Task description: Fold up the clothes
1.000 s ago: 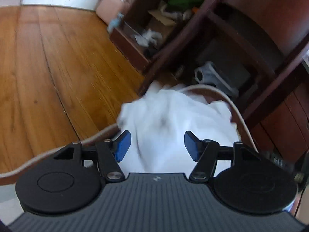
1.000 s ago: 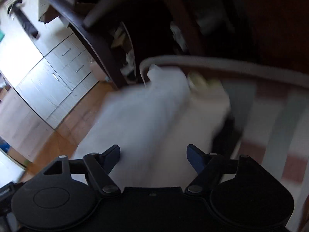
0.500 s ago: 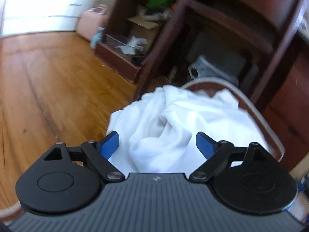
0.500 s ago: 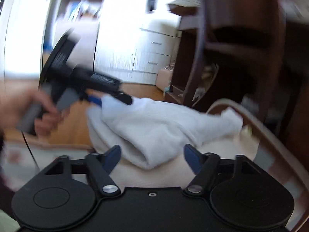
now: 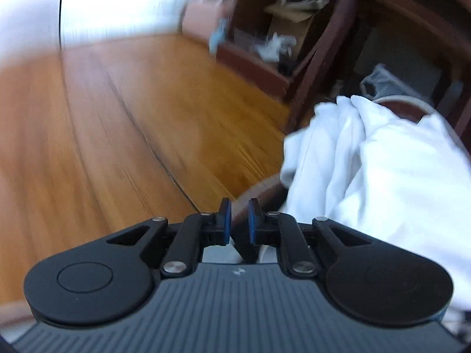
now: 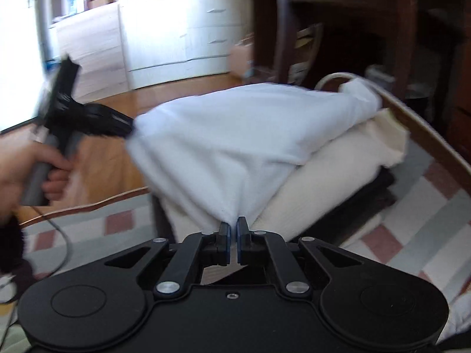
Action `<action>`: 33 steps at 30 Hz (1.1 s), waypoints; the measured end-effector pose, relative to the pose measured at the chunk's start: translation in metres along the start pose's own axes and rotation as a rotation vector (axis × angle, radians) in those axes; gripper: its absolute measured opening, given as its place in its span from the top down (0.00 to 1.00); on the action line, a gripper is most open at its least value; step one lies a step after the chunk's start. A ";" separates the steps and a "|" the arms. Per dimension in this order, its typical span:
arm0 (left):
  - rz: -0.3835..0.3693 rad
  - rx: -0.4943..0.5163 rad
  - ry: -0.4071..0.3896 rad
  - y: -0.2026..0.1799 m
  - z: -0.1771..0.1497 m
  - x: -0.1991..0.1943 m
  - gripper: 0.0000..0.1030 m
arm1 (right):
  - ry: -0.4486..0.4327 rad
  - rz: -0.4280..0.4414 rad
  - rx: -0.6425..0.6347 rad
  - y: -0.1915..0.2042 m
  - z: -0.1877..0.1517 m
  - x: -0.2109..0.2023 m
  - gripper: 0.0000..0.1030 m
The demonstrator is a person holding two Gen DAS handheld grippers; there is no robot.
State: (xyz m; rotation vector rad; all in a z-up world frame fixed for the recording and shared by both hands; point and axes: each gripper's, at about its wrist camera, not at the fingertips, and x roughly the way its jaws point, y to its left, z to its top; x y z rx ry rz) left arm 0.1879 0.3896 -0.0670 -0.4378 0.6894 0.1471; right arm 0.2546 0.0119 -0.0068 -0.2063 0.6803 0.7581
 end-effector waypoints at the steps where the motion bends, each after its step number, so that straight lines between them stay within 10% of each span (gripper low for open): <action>1: -0.031 -0.042 0.008 0.009 -0.002 -0.001 0.89 | 0.012 0.050 0.007 -0.004 0.006 -0.002 0.94; 5: -0.087 -0.019 -0.038 0.013 -0.002 -0.019 0.81 | 0.170 0.324 -0.047 0.004 0.020 -0.009 1.00; 8: -0.131 0.001 -0.060 0.009 0.003 -0.032 0.65 | 0.029 0.201 -0.141 0.001 0.052 -0.030 0.93; 12: -0.202 -0.021 -0.072 0.007 0.005 -0.042 0.52 | -0.070 0.129 0.169 -0.071 0.104 -0.020 0.24; 18: -0.242 -0.072 -0.079 0.009 0.004 -0.043 0.47 | 0.009 0.115 0.631 -0.162 0.107 0.061 0.24; 23: -0.315 -0.028 -0.119 0.007 0.005 -0.036 0.31 | -0.100 0.045 0.738 -0.188 0.097 0.107 0.24; 25: -0.293 -0.006 -0.097 0.003 0.006 -0.026 0.31 | -0.203 0.034 0.740 -0.193 0.098 0.114 0.47; 26: -0.293 -0.003 -0.092 0.001 0.007 -0.024 0.31 | -0.250 0.035 0.723 -0.191 0.100 0.112 0.86; 33: -0.369 0.040 -0.129 -0.014 0.017 -0.029 0.31 | -0.532 -0.110 0.548 -0.121 0.101 0.003 0.87</action>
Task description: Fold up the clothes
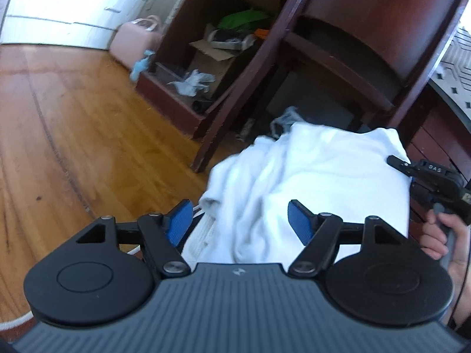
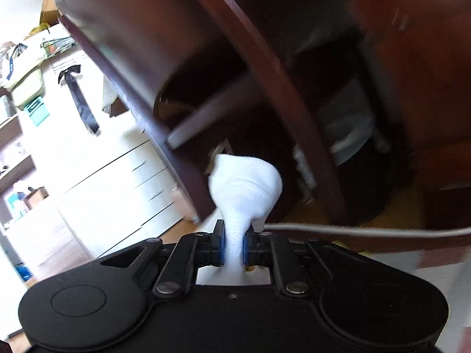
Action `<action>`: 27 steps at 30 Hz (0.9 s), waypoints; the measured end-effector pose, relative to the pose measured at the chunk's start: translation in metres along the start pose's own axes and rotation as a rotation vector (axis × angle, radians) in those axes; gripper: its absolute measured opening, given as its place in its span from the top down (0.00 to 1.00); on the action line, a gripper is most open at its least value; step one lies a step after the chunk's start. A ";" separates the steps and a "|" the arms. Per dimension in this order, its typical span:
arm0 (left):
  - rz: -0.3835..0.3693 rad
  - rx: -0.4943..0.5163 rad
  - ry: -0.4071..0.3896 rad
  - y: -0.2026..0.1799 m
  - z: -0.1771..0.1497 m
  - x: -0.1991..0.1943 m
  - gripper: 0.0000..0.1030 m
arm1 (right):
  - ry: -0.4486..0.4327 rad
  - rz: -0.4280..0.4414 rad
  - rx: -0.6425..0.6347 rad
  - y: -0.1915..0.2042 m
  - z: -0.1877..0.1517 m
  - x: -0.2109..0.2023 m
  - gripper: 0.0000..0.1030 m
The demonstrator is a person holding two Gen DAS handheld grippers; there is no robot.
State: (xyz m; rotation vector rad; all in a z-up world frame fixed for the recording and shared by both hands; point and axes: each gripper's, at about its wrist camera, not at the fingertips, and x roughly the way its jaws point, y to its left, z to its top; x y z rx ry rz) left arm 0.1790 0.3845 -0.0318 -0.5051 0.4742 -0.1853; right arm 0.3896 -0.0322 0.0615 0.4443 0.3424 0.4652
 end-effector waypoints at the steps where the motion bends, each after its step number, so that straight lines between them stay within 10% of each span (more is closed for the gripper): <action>1: -0.003 0.018 0.020 -0.005 0.001 0.005 0.31 | 0.060 -0.062 -0.026 -0.006 0.002 0.009 0.85; 7: -0.005 0.094 0.047 -0.039 -0.011 0.012 0.31 | 0.303 -0.432 -0.156 -0.041 -0.019 0.038 0.64; 10: -0.061 0.097 0.003 -0.050 -0.016 0.007 0.31 | 0.139 -0.212 -0.129 -0.024 -0.034 -0.035 0.63; 14: -0.083 0.105 0.033 -0.063 -0.002 0.031 0.31 | 0.211 0.103 -0.140 0.014 -0.069 -0.084 0.63; 20: 0.200 0.185 0.107 -0.063 0.006 0.059 0.31 | 0.409 0.113 -0.441 0.072 -0.165 -0.114 0.61; 27: 0.192 0.088 -0.011 -0.027 0.012 0.022 0.31 | 0.562 0.188 -0.513 0.071 -0.181 -0.138 0.70</action>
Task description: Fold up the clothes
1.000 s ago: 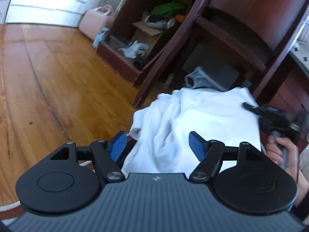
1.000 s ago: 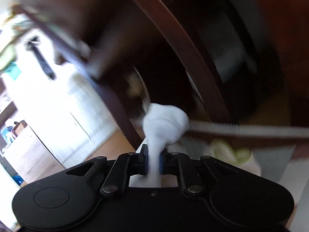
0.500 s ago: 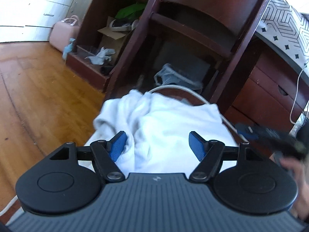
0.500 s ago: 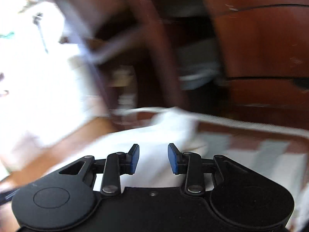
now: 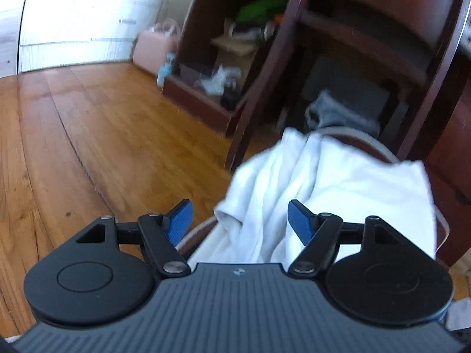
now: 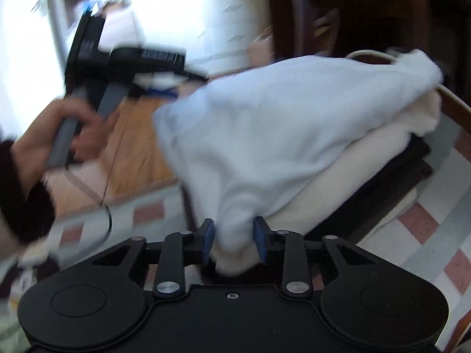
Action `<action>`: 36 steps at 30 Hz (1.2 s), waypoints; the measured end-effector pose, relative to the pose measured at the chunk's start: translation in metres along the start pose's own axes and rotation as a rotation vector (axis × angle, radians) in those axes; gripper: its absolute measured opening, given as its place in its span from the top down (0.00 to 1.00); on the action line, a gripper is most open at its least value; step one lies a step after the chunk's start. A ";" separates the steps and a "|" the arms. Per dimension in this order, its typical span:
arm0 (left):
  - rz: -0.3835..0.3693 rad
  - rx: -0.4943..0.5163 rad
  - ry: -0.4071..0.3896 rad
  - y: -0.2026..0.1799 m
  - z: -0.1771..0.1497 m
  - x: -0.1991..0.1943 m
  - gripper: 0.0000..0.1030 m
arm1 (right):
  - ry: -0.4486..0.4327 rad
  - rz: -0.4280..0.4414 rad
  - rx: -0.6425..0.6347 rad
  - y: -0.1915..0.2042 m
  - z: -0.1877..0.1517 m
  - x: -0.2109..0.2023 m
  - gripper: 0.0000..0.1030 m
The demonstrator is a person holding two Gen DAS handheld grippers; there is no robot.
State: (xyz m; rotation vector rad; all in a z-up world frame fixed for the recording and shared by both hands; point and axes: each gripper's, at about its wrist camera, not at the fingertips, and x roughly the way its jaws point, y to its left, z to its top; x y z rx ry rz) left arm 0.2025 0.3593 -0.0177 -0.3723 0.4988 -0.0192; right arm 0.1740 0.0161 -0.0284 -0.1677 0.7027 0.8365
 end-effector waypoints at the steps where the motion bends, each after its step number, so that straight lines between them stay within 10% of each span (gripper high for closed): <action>1: -0.023 0.006 -0.027 0.001 0.001 -0.006 0.31 | 0.029 -0.001 -0.037 0.002 0.002 -0.003 0.82; 6: -0.160 0.110 -0.118 -0.013 0.012 -0.026 0.31 | -0.058 0.106 0.021 -0.027 0.025 -0.015 0.79; 10: -0.210 0.200 -0.016 -0.033 0.011 -0.004 0.31 | -0.224 0.020 0.202 -0.067 0.053 -0.028 0.19; 16: -0.192 0.207 0.189 -0.034 -0.005 0.041 0.31 | -0.283 -0.114 0.392 -0.138 0.100 -0.012 0.19; 21: -0.312 0.187 0.191 -0.017 -0.010 0.027 0.57 | -0.084 -0.009 0.293 -0.128 0.173 0.018 0.20; 27: -0.324 0.145 0.163 -0.010 -0.016 0.019 0.36 | 0.279 -0.055 0.508 -0.134 0.242 0.114 0.20; 36: -0.255 0.143 -0.021 0.001 -0.014 -0.030 0.32 | 0.323 -0.270 0.348 -0.104 0.249 0.207 0.20</action>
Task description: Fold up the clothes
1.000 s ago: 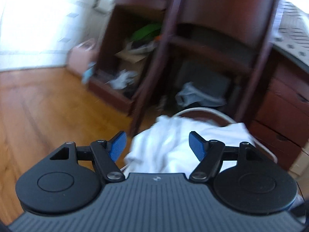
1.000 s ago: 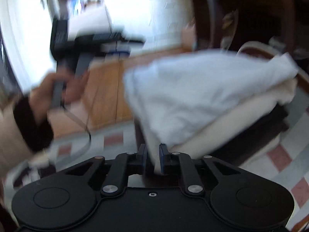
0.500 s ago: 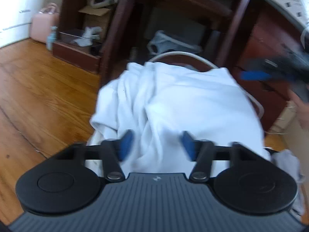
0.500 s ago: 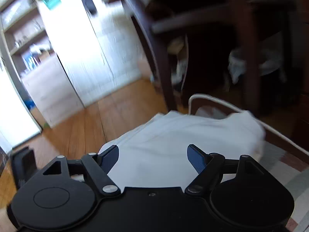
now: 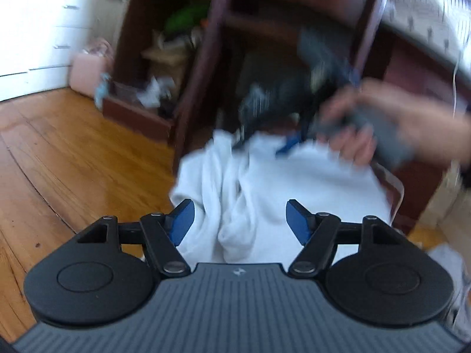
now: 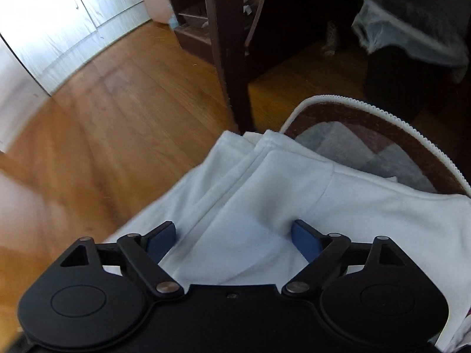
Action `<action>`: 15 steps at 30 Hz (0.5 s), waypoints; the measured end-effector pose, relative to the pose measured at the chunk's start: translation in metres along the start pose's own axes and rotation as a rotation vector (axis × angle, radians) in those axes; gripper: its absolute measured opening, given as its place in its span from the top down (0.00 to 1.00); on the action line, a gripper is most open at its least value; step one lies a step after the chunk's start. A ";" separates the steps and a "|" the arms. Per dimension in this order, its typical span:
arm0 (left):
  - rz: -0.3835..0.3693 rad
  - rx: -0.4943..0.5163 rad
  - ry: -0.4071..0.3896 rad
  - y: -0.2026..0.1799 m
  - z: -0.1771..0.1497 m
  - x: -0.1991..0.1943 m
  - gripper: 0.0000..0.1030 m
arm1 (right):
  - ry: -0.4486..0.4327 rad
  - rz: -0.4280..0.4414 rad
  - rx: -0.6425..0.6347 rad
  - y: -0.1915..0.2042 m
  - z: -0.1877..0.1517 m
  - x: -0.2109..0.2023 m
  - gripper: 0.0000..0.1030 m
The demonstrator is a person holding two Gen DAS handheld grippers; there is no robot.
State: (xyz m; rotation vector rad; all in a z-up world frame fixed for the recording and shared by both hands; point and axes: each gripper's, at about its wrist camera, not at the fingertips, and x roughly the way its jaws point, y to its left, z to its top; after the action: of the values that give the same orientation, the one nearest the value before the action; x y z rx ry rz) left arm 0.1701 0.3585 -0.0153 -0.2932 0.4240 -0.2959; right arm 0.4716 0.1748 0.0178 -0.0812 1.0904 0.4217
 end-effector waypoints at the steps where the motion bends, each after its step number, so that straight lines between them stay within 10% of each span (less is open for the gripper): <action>1: -0.038 -0.031 -0.012 0.002 0.000 -0.005 0.32 | -0.032 -0.024 -0.049 0.006 -0.007 -0.001 0.36; 4: -0.090 -0.022 0.074 -0.002 -0.002 0.005 0.32 | -0.128 -0.034 -0.153 0.009 -0.026 -0.015 0.86; 7: -0.015 -0.025 0.107 -0.002 -0.007 0.023 0.32 | -0.208 0.032 -0.092 -0.010 -0.039 -0.036 0.90; 12: -0.137 -0.220 0.084 0.023 -0.015 0.045 0.31 | -0.413 0.214 -0.026 -0.042 -0.066 -0.072 0.90; 15: -0.167 -0.227 0.040 0.025 -0.014 0.045 0.67 | -0.473 0.264 -0.039 -0.048 -0.073 -0.083 0.90</action>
State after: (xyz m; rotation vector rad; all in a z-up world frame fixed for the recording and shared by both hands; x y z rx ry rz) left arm 0.2087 0.3628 -0.0523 -0.5465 0.4744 -0.4182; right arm 0.3957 0.0868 0.0495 0.1255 0.6262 0.6618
